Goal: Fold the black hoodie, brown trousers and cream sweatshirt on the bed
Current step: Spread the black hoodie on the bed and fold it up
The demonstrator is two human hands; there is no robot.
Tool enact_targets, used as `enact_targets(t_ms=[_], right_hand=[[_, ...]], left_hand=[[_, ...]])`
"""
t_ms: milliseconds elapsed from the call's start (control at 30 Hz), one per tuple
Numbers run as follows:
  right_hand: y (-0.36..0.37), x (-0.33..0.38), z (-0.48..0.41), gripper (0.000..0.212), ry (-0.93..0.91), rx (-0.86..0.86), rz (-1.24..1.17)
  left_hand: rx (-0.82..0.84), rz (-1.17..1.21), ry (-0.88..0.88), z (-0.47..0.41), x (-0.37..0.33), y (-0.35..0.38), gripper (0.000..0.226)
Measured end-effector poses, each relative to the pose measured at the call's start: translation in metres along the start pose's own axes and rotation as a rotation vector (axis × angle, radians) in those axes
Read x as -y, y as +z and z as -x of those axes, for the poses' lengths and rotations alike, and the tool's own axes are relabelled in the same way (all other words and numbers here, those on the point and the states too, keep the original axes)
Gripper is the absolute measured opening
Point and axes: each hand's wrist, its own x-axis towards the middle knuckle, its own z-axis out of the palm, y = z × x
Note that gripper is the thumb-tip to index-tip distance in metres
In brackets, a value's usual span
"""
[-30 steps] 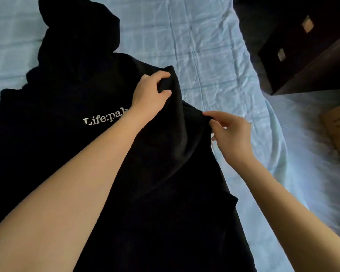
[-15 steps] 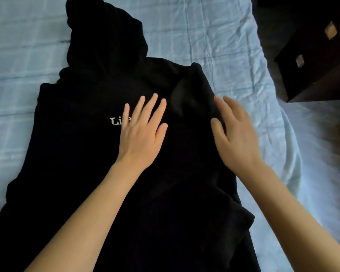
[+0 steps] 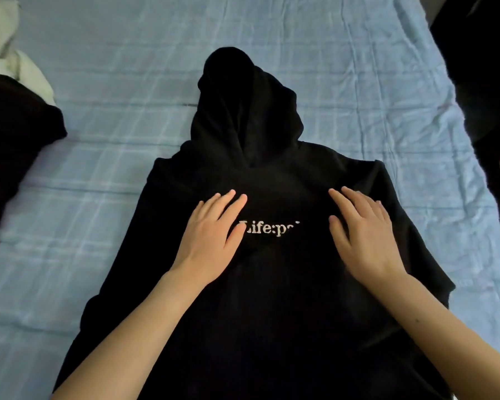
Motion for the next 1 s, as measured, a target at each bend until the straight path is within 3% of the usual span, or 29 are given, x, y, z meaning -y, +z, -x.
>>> enact_targets(t_ms=[233, 367, 467, 633, 700, 767, 867, 1000], right_hand=[[0.016, 0.032, -0.117, 0.051, -0.096, 0.092, -0.055], [0.03, 0.036, -0.18, 0.053, 0.011, 0.215, -0.115], [0.036, 0.035, -0.217, 0.052, 0.127, 0.207, -0.168], [0.04, 0.045, -0.262, 0.062, 0.314, 0.162, -0.76], [0.039, 0.049, -0.273, 0.068, 0.34, 0.224, -0.889], [0.028, 0.047, -0.278, 0.072, 0.354, 0.177, -1.004], [-0.003, 0.03, -0.276, 0.076, 0.351, 0.067, -1.136], [-0.029, 0.016, -0.251, 0.07, 0.253, 0.11, -1.185]], left_hand=[[-0.14, 0.162, -0.15, -0.09, 0.075, -0.026, 0.053], [-0.187, 0.167, -0.212, -0.142, 0.106, -0.028, 0.053], [-0.113, 0.227, -0.331, -0.181, 0.119, -0.03, 0.057], [-0.077, 0.717, -0.519, -0.221, 0.126, -0.035, 0.055], [-0.02, 0.929, -0.509, -0.232, 0.123, -0.042, 0.059], [-0.023, 1.07, -0.43, -0.241, 0.117, -0.057, 0.064], [-0.098, 1.107, -0.291, -0.25, 0.106, -0.084, 0.069], [-0.099, 1.184, -0.248, -0.238, 0.095, -0.094, 0.064]])
